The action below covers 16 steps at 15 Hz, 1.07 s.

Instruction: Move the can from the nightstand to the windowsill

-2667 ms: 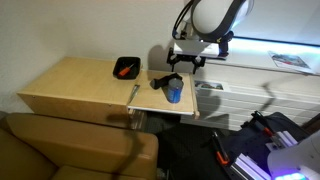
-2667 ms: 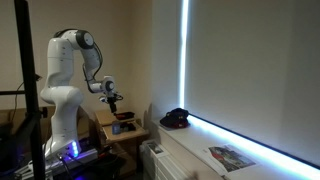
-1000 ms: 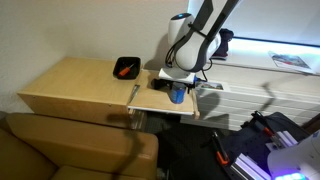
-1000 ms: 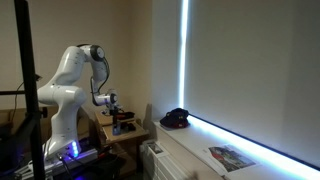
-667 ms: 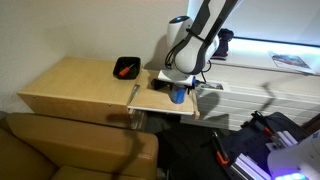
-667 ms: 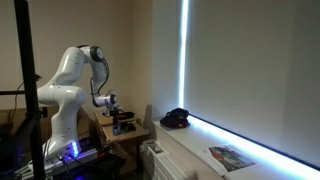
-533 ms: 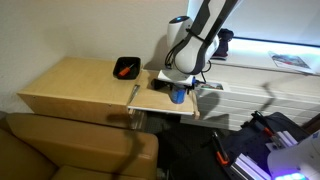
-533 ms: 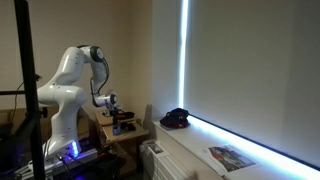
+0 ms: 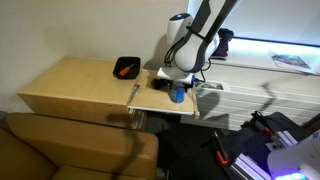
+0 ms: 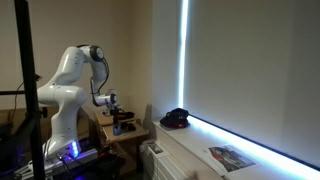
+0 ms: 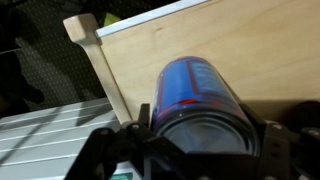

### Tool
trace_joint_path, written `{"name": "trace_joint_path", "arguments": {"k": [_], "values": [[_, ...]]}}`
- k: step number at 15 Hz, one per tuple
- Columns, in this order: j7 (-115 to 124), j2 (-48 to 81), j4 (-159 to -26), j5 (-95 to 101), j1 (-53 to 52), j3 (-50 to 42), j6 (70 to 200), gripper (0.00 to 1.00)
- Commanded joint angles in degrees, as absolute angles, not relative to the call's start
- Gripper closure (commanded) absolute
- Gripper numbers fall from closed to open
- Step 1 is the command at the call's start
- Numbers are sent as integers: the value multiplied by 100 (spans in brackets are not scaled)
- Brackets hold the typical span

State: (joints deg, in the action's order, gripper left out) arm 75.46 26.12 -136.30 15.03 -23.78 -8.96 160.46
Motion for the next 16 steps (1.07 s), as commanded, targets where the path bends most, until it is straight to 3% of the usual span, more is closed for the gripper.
{"name": "trace_joint_path", "arguments": {"k": [1, 5, 13, 15, 16], "values": [[7404, 1963, -14047, 1451, -2173, -1056, 16286, 40], [7117, 932, -14697, 1476, -1808, -1345, 16706, 40], [5420, -1476, -15243, 793, -226, -1036, 15618, 40], [4420, -2166, -15281, 202, -818, -1627, 15279, 40], [3944, -2464, -15280, -224, -446, -1053, 14988, 40]]}}
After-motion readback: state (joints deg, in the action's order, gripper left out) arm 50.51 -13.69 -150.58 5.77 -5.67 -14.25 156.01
